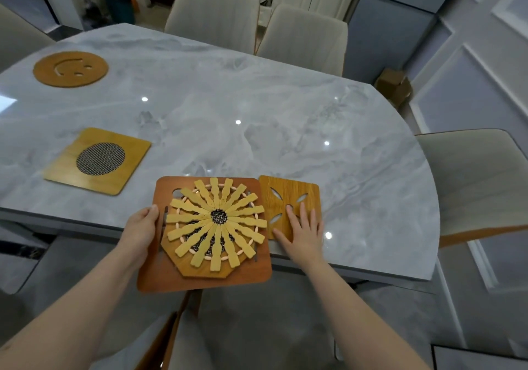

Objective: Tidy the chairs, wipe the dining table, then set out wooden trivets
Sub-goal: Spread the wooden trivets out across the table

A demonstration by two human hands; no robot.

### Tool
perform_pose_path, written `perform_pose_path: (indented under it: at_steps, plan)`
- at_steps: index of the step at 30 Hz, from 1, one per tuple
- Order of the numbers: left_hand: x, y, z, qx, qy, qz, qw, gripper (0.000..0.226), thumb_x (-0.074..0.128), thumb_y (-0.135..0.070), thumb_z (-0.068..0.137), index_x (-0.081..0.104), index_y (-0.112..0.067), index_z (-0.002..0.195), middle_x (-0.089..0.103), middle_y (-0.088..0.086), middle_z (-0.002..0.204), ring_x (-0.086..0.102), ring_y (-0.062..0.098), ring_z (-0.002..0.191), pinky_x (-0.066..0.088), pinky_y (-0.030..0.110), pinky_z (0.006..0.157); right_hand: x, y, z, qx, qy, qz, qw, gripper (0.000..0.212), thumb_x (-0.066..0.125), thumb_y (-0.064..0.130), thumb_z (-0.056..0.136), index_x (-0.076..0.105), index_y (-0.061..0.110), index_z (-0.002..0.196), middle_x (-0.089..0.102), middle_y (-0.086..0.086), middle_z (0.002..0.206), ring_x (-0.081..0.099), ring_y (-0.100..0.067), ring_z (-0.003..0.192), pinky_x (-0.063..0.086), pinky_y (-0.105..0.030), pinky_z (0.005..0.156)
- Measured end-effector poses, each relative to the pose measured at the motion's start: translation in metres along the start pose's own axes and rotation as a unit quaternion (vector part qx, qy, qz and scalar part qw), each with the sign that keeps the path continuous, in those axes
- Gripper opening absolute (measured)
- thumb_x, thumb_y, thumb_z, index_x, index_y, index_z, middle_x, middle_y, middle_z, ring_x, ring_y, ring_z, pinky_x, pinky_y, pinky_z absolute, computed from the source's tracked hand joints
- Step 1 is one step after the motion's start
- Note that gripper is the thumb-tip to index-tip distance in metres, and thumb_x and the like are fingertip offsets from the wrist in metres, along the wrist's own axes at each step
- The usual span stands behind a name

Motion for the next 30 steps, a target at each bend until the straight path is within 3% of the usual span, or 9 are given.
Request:
perform_pose_path:
  at_steps: [5, 11, 30]
  plan:
    - [0.0, 0.002, 0.008, -0.004, -0.001, 0.01, 1.0, 0.034, 0.039, -0.041, 0.1, 0.063, -0.021, 0.086, 0.069, 0.007, 0.086, 0.065, 0.024, 0.083, 0.05, 0.039, 0.074, 0.013, -0.002, 0.013, 0.027, 0.019, -0.013, 0.999, 0.075, 0.019, 0.071, 0.091, -0.007, 0.036, 0.152, -0.017, -0.002, 0.16, -0.022, -0.027, 0.145, -0.015, -0.048, 0.116]
    - [0.002, 0.0, 0.011, -0.005, -0.009, -0.001, 1.0, 0.033, 0.039, -0.039, 0.101, 0.06, -0.023, 0.081, 0.067, 0.002, 0.079, 0.062, 0.017, 0.073, 0.043, 0.03, 0.057, 0.011, 0.0, 0.022, 0.036, 0.014, -0.012, 0.999, 0.074, 0.021, 0.07, 0.092, -0.004, 0.035, 0.153, -0.016, -0.002, 0.16, -0.021, -0.027, 0.146, -0.016, -0.047, 0.115]
    - [0.003, -0.006, 0.002, 0.007, 0.012, 0.005, 1.0, 0.035, 0.037, -0.038, 0.101, 0.061, -0.019, 0.085, 0.068, 0.006, 0.081, 0.064, 0.02, 0.078, 0.044, 0.031, 0.059, 0.014, -0.004, 0.007, 0.039, 0.021, -0.01, 0.999, 0.077, 0.02, 0.072, 0.089, -0.004, 0.035, 0.152, -0.016, -0.002, 0.16, -0.021, -0.026, 0.145, -0.014, -0.048, 0.116]
Point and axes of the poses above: each hand's wrist, its own z-axis towards the middle knuckle, its own x-axis out of the palm, y = z × x, the point moved 8 cm from there along z, towards the middle knuckle
